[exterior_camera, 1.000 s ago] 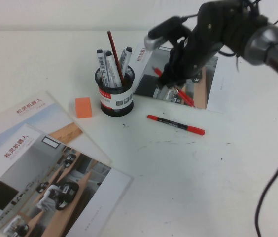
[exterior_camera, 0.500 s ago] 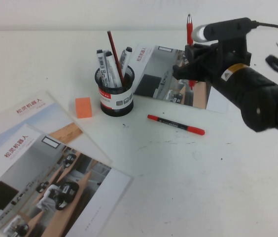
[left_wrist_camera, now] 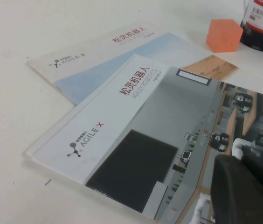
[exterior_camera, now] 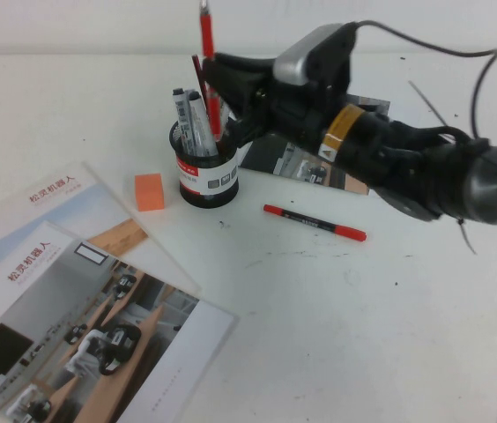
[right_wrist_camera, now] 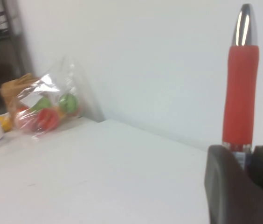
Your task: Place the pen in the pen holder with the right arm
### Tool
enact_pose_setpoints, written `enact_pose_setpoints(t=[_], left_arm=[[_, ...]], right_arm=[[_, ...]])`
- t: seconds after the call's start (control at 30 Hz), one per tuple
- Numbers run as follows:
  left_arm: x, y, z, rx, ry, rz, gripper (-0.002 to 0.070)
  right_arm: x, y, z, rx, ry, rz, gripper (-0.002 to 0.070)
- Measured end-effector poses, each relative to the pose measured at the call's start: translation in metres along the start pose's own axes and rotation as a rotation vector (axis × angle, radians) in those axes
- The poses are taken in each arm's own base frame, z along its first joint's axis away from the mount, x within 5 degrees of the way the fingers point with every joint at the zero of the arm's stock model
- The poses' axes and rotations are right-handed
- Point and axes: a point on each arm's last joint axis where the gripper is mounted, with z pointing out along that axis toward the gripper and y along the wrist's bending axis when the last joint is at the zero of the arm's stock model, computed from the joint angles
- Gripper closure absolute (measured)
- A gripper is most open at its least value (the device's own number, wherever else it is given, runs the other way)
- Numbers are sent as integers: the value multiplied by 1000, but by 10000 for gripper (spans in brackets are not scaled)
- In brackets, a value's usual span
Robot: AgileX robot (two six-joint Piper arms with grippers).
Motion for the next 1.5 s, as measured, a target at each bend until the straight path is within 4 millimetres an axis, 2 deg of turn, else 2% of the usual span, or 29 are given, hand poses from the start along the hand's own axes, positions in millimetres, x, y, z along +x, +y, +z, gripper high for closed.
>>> enact_pose_setpoints(t=[0.33, 0.6, 0.7, 0.77, 0.8, 0.87, 0.93, 1.0, 1.07, 1.13, 1.17, 1.27, 1.33, 1.43, 1.5], left_arm=[[0, 0, 0, 0, 0, 0, 676], [0, 0, 0, 0, 0, 0, 676], [0, 0, 0, 0, 0, 0, 676], [0, 0, 0, 0, 0, 0, 676], [0, 0, 0, 0, 0, 0, 676], [0, 0, 0, 0, 0, 0, 676], [0, 0, 0, 0, 0, 0, 676], [0, 0, 0, 0, 0, 0, 676], [0, 0, 0, 0, 0, 0, 676], [0, 0, 0, 0, 0, 0, 676], [0, 0, 0, 0, 0, 0, 676], [0, 0, 0, 0, 0, 0, 676], [0, 0, 0, 0, 0, 0, 676], [0, 0, 0, 0, 0, 0, 676], [0, 0, 0, 0, 0, 0, 676]], right_arm=[[27, -24, 36, 0, 48, -18, 610], [67, -38, 47, 11, 102, -29, 610], [76, -39, 47, 14, 116, -23, 603], [77, -40, 47, 15, 118, -22, 559], [77, -39, 47, 14, 119, -21, 508], [77, -39, 47, 11, 115, -21, 380], [77, -39, 47, 11, 114, -21, 223], [77, -38, 47, 10, 114, -9, 150], [75, -38, 47, 11, 110, 23, 136], [66, -36, 48, 9, 96, 59, 171], [59, -35, 48, 5, 89, 69, 214], [27, -28, 47, -23, 62, 47, 460], [-3, -19, 45, -48, 55, -2, 592], [-44, -6, 34, -43, 62, -59, 664], [-62, 3, 19, -16, 79, -77, 680]])
